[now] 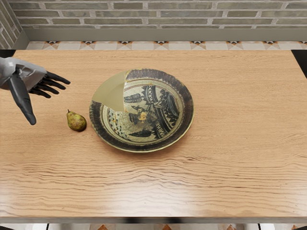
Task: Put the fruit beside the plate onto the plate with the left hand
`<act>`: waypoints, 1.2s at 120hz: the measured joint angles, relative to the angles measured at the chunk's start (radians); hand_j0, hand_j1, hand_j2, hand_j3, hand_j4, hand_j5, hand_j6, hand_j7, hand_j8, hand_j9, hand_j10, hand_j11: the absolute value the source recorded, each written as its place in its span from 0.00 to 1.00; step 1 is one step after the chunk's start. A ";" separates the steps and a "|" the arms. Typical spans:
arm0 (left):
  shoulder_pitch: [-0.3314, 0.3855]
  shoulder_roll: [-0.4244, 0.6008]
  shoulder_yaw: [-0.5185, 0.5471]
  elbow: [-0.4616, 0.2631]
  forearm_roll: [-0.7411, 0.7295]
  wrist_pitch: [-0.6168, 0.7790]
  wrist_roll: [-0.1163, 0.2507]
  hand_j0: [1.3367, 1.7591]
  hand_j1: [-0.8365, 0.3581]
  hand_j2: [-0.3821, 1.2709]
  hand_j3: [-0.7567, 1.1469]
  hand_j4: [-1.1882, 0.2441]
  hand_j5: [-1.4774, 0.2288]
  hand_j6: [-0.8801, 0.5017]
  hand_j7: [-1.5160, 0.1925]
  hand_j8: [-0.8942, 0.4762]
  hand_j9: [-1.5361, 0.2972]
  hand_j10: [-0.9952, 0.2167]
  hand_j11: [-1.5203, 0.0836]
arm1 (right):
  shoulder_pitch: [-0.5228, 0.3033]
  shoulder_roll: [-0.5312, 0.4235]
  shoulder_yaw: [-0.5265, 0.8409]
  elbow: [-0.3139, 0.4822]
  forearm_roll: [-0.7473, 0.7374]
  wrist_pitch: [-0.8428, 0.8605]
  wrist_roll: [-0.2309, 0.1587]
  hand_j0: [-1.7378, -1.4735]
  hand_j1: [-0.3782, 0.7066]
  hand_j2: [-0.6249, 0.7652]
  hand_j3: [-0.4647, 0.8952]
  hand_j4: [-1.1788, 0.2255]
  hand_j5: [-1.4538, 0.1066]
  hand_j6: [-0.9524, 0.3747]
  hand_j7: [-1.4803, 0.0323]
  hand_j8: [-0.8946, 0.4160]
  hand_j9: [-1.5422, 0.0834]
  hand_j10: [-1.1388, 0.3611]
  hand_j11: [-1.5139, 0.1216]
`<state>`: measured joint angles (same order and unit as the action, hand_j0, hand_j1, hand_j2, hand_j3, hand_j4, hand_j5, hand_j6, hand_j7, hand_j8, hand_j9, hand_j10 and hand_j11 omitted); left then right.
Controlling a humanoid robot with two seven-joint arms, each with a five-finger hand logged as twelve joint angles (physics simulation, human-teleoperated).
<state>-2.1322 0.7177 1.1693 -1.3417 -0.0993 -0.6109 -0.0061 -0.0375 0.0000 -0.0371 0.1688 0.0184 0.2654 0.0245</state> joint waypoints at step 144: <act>0.167 -0.407 -0.022 -0.177 0.020 0.887 0.058 0.76 0.98 0.23 0.40 0.82 0.86 0.63 0.88 0.65 0.83 0.81 0.94 | -0.004 0.000 -0.001 -0.003 0.000 0.000 0.000 0.30 0.04 0.45 0.34 0.83 0.92 0.71 0.97 0.67 0.94 0.75 0.92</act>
<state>-1.9656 0.3110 1.1472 -1.5188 -0.0797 0.2762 0.0515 -0.0414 0.0000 -0.0384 0.1657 0.0184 0.2654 0.0245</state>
